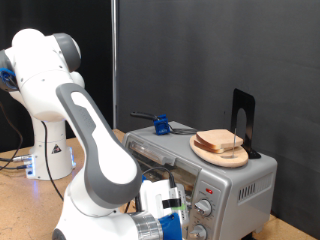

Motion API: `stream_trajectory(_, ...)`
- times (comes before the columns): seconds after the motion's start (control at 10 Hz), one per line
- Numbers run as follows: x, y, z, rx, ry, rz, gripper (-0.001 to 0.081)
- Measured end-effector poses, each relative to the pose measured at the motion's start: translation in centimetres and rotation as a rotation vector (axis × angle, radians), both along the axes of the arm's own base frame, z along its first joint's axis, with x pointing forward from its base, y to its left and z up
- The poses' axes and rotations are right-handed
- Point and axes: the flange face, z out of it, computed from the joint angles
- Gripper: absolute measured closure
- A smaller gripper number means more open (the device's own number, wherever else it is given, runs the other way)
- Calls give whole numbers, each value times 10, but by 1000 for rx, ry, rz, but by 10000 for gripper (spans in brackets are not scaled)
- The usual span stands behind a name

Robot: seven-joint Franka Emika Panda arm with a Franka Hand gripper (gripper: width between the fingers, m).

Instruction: Make a piece of toast with the oven

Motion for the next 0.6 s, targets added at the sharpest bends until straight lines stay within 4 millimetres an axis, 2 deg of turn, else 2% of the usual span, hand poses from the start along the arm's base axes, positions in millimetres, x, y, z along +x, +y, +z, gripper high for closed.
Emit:
stream_trajectory(0.1,-4,-4,3,7,6,11,57)
stream_trajectory(0.2,-11,-9,5,18,15,24,16)
stream_trajectory(0.6,-38,-35,20,42,59,24,-2)
